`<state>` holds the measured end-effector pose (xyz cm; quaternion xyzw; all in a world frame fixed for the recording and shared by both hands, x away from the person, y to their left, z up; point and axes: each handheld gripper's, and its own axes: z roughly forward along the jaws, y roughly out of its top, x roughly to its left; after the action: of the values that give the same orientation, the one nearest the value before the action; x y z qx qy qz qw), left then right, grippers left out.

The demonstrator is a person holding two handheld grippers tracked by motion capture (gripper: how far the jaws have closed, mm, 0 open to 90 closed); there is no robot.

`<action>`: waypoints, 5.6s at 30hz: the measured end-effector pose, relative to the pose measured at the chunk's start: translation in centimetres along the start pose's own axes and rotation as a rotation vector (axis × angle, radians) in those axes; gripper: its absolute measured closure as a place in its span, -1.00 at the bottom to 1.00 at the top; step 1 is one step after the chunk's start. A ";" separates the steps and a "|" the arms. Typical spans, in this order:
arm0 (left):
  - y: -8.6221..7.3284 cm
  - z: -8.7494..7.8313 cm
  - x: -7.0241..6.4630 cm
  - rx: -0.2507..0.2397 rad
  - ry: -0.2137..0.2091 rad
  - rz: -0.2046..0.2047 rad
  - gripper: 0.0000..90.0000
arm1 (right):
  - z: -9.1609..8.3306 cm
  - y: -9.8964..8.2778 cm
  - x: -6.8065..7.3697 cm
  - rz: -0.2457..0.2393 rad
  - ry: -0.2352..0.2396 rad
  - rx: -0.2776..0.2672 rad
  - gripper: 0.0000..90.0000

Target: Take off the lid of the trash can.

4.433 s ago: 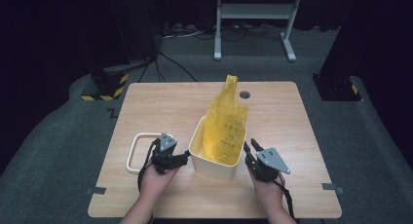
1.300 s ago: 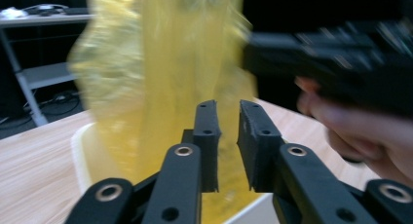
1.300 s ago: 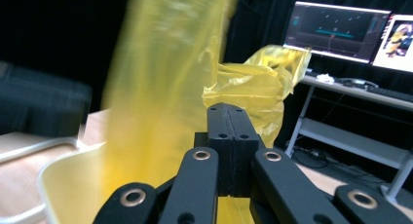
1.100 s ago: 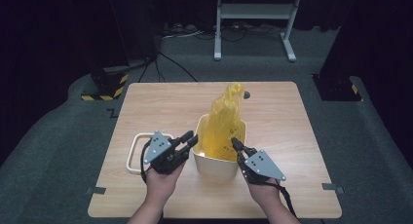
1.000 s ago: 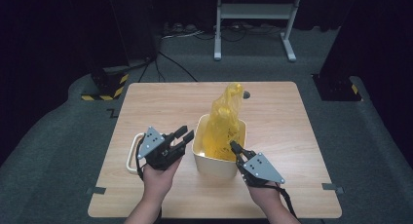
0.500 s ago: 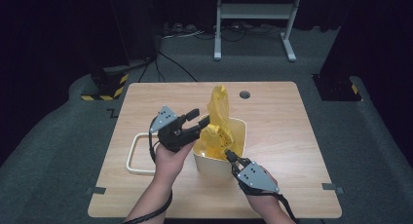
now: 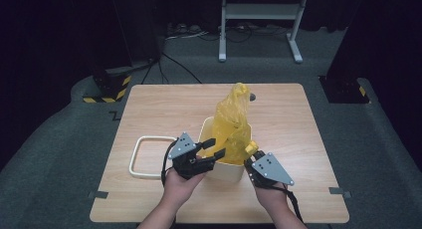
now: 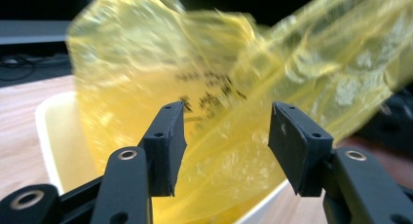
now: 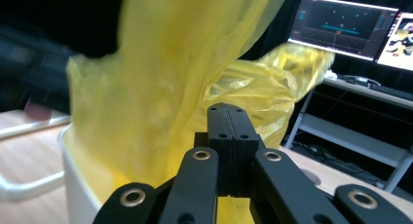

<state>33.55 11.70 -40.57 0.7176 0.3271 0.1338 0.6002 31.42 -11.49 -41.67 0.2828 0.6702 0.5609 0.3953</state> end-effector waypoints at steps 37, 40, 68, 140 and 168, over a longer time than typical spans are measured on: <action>-0.1 -0.8 -1.0 -0.103 0.010 0.063 0.87 | -0.4 -0.6 1.3 -0.071 0.049 0.028 1.00; -0.3 -1.1 -0.9 -0.123 0.034 0.061 0.88 | -0.5 -0.7 0.9 -0.055 0.022 0.031 1.00; -3.4 -3.1 -2.4 -0.090 0.185 0.260 0.95 | -1.8 -1.2 -2.4 0.035 -0.042 0.058 1.00; -3.2 -3.1 -1.0 -0.065 0.295 0.005 0.94 | -2.3 0.8 3.2 0.117 -0.073 -0.032 0.32; -4.3 -5.5 0.2 -0.065 0.363 -0.016 0.90 | -3.8 -2.1 0.2 0.176 -0.162 0.172 1.00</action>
<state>29.13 16.36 -43.35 0.6593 0.4314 0.2668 0.5551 28.18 -13.76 -43.50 0.4174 0.6544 0.5093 0.3718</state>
